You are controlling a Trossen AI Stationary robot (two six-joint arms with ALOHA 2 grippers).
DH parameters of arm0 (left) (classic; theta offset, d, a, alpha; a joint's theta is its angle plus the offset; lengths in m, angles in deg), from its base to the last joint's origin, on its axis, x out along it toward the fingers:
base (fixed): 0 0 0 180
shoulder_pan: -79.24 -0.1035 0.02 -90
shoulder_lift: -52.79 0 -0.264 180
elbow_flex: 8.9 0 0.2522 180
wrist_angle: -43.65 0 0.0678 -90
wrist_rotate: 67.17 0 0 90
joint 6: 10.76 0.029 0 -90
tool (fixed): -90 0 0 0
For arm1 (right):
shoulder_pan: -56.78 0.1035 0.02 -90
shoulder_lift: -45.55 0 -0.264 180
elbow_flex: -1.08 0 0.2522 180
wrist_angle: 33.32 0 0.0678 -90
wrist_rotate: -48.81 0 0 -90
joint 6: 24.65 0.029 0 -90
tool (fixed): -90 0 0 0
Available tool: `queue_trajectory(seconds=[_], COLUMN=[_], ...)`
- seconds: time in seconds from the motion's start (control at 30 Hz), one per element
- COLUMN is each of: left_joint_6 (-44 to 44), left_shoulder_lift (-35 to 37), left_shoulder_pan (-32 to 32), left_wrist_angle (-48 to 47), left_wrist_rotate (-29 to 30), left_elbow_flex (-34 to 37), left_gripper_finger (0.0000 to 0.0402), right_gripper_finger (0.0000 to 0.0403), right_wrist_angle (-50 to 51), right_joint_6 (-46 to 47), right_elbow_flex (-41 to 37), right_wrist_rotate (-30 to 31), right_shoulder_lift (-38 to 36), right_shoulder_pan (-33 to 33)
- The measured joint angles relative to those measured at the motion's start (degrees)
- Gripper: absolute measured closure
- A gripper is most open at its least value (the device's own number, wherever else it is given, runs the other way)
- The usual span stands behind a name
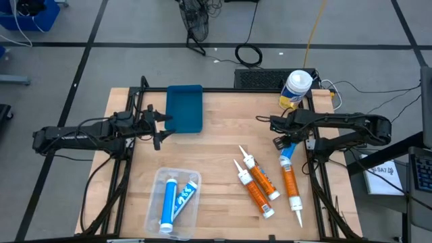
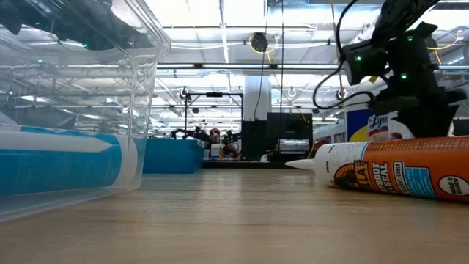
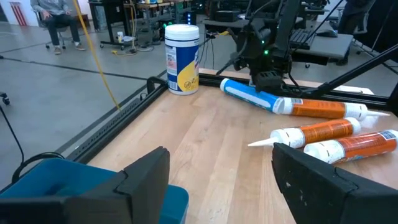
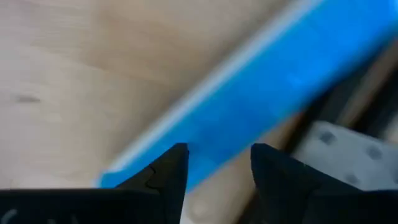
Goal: Pick & place silicon tubes, Sealant and Lysol wipes
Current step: Put the blue sealant into the transparent bin
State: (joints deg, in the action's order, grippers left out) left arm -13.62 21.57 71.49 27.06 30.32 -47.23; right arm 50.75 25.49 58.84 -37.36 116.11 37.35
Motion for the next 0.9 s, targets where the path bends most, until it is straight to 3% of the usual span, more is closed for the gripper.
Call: queue_trajectory(seconds=[0.17,0.4,0.9], left_joint_6=[0.0,0.0,0.0], left_shoulder_lift=[0.0,0.0,0.0], left_shoulder_pan=[0.0,0.01,0.0], left_wrist_angle=[0.02,0.02,0.02], left_wrist_rotate=[0.0,0.0,0.02], left_elbow_flex=[0.0,0.0,0.0], left_gripper_finger=[0.0116,0.0127,0.012], right_gripper_finger=[0.0243,0.0243,0.0259], right_wrist_angle=[0.72,-7.78,-6.32], right_joint_6=[6.62,9.28,13.54], right_elbow_flex=[-1.1,-4.49,-6.78], right_wrist_rotate=[7.96,9.68,11.68], right_shoulder_lift=[-0.02,-0.03,-0.04], right_shoulder_pan=[1.73,4.1,4.19])
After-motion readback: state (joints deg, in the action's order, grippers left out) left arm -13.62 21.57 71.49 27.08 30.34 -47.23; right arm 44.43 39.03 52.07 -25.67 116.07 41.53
